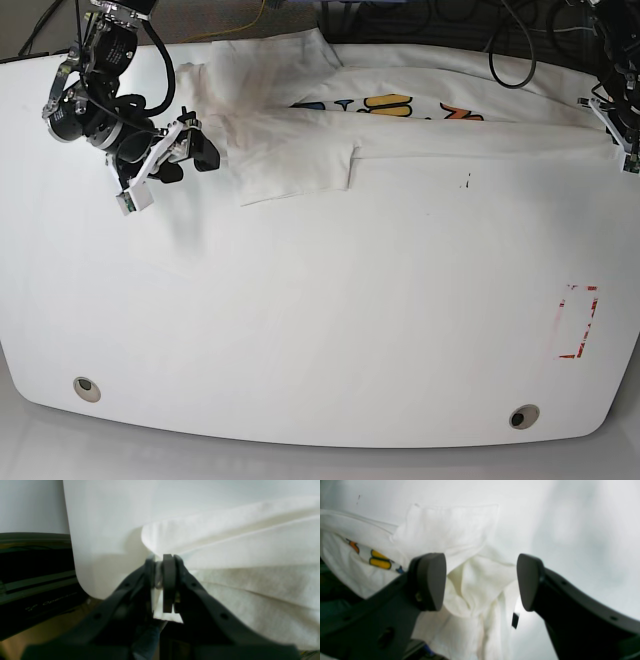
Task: Layout the t-shirt on the table in an organized manner, then fold the t-shirt properly
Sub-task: 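Move the right gripper onto the shirt's collar end and grasp it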
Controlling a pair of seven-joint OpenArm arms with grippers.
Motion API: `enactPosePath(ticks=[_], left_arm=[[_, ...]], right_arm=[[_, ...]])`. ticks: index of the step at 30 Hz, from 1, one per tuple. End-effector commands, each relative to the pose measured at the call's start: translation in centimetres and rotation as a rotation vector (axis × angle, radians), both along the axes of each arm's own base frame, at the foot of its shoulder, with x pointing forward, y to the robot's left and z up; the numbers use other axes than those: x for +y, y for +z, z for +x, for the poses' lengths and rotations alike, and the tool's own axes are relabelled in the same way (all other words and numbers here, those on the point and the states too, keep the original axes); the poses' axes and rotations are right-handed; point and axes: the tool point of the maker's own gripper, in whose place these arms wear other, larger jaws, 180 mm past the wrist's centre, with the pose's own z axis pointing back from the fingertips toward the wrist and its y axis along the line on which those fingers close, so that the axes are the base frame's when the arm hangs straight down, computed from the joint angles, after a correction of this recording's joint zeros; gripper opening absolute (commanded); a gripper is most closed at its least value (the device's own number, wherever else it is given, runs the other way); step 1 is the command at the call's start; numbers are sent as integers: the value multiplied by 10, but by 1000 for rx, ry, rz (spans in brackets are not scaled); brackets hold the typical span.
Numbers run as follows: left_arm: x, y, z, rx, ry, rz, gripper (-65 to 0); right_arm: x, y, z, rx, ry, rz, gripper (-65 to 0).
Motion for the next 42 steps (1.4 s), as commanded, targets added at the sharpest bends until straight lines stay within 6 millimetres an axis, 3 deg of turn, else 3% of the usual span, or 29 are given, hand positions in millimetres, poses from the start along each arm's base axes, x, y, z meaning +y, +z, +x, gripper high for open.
enactPosePath(ticks=[1,9,16,26,37,42], left_arm=[[-2,-6,-3,24,-23,-2,-584],[-2,-36,-25,108,6,-60,-470],[-1,-46,-34,137,21,-79,-407],[0,-46,-33,136,21,-77,-406],[-3,-47,-32,136,18,-83,-407],[-10,-51,-29,145,-7,-90,-407]], right_arm=[[3,21,20,-91,-3,25,-219],[1,2,44,-52,-63,130,-219],[1,-11,58,-30,-104,204,-219],[4,-34,63,30,-147,279,-219],[5,-60,54,115,-175,321,-219],[21,-63,52,137,-129,320,-220]])
